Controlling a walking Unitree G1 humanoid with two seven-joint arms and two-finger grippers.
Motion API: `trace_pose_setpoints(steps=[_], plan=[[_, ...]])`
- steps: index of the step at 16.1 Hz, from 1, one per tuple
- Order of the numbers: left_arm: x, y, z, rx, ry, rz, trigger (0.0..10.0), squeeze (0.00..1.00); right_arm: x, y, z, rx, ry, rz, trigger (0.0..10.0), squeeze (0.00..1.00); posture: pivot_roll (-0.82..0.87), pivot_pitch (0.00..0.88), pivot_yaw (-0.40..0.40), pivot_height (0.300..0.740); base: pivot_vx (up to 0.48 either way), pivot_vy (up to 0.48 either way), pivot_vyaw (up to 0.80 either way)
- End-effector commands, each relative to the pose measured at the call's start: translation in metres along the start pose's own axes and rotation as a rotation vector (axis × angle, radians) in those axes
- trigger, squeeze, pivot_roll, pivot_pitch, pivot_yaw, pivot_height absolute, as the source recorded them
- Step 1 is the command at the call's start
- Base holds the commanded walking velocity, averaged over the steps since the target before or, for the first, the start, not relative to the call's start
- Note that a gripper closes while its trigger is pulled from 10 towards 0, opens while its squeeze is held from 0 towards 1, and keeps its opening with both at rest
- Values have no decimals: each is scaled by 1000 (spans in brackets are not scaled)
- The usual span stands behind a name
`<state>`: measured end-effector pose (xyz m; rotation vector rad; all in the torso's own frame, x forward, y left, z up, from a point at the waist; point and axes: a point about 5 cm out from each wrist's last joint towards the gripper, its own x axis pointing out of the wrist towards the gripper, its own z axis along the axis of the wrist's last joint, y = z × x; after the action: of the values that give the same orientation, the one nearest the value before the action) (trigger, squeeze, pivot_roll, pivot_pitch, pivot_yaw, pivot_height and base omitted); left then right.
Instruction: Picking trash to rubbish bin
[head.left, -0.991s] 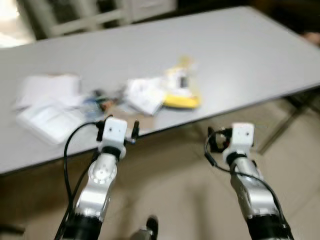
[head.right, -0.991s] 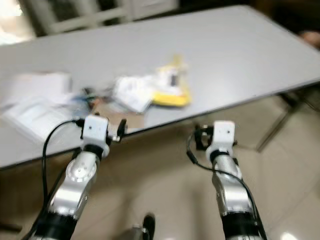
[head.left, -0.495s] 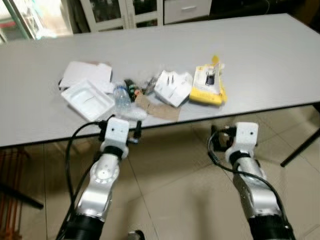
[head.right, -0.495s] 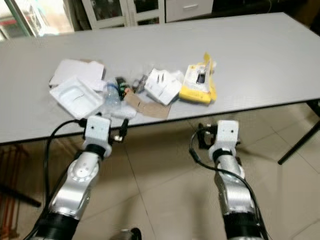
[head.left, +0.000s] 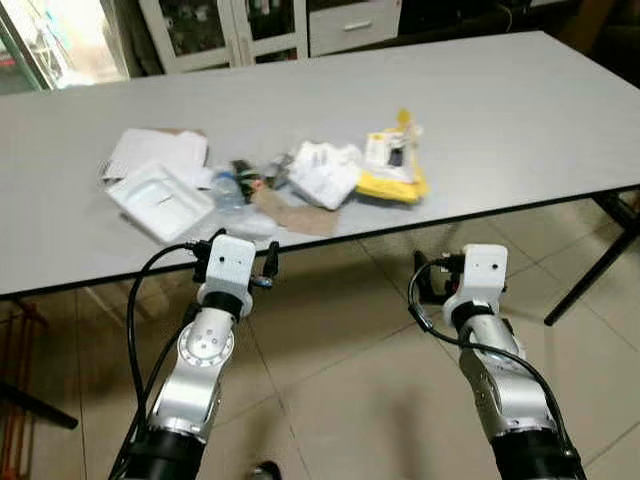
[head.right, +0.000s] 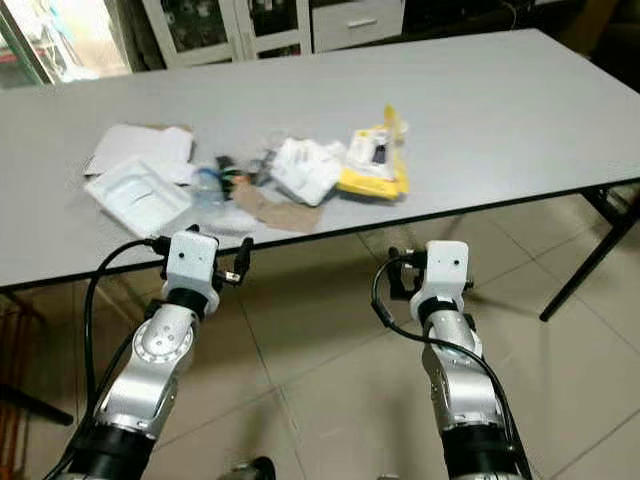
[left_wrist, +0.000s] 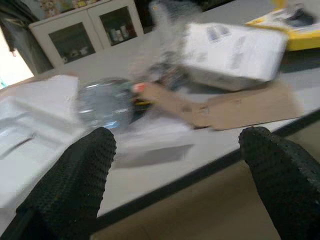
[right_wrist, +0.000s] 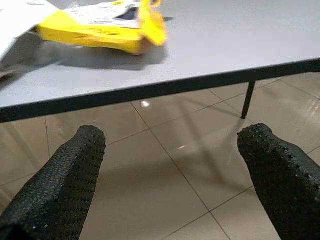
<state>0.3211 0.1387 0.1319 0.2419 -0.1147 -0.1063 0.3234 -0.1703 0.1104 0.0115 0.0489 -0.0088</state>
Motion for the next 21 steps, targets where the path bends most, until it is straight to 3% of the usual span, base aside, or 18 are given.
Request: trace_pose_setpoints(steps=[1,10,21], plan=[[-1,1,-3,14,9,3,10000,0,-1,1,-2,7,13,7,10000,0,-20,164,32,740,0,-360,0],[-2,0,-4,15,15,10,10000,0,-1,3,-4,-18,26,23,10000,0,-19,166,27,740,0,-322,286],[-2,2,-5,16,22,21,10000,0,-1,1,-4,-11,33,18,10000,0,-17,172,24,740,0,-254,0]])
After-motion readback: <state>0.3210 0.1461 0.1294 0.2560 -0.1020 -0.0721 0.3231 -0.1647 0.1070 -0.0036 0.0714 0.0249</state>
